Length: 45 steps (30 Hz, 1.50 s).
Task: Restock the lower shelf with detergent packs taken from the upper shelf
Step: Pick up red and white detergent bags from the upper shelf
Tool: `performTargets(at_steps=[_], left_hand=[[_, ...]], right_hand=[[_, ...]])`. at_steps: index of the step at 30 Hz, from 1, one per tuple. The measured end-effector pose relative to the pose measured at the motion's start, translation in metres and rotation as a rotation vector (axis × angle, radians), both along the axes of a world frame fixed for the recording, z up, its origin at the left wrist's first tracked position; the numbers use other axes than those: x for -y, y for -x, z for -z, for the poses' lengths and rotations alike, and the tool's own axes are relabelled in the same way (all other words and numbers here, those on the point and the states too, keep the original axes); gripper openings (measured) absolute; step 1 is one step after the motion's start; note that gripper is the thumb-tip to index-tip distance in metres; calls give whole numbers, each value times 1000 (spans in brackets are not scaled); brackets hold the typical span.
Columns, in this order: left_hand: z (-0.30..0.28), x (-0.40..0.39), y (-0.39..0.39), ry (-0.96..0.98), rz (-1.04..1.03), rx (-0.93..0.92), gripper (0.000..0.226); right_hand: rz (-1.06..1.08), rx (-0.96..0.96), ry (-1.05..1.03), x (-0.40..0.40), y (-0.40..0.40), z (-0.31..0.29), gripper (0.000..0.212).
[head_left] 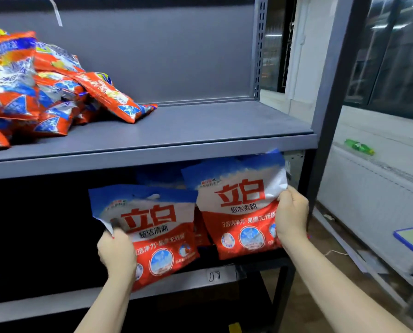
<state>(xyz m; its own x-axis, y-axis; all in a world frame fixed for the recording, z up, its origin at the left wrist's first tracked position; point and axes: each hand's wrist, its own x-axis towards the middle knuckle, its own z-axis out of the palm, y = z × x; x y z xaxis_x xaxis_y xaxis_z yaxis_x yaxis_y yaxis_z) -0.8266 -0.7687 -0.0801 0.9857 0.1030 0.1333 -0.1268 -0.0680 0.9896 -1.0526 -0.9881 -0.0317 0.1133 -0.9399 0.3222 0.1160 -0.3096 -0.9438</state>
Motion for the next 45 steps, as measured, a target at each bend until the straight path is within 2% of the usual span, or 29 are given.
performTargets(at_steps=[6,14,16,20,22,25,27,29,31,33,35,37,42,45], left_hand=[[34,26,-20,47,18,12,32],[67,65,-38,22,124,6,61],[72,71,-37,-25,57,23,67],[67,73,-32,-319,-78,64,65],[65,71,-29,-347,-88,73,64],[68,62,-18,-483,-88,176,80],[74,54,0,-618,-16,325,83],[88,48,21,-749,77,473,84],[102,44,37,-880,199,558,90],[111,42,45,-1007,331,633,93],[117,42,44,-1110,410,701,88],[120,46,39,-1133,436,718,84],[119,60,19,-1175,436,740,88],[116,60,13,-1154,449,749,86]], right_hand=[[92,30,-230,23,-28,29,25],[128,103,-476,50,-42,70,28],[135,74,-486,53,-42,82,29],[77,-232,-366,54,-36,101,17],[51,-330,-285,54,-35,97,31],[67,-528,-140,47,-33,89,70],[120,-684,78,33,-28,86,82],[128,-839,399,17,-26,90,84],[27,-945,591,5,-29,97,85],[-141,-1080,594,0,-38,102,89],[-216,-1193,545,9,-52,110,91],[-282,-1277,469,21,-65,113,93],[-399,-1319,470,39,-73,111,93],[-390,-1304,482,37,-71,111,94]])
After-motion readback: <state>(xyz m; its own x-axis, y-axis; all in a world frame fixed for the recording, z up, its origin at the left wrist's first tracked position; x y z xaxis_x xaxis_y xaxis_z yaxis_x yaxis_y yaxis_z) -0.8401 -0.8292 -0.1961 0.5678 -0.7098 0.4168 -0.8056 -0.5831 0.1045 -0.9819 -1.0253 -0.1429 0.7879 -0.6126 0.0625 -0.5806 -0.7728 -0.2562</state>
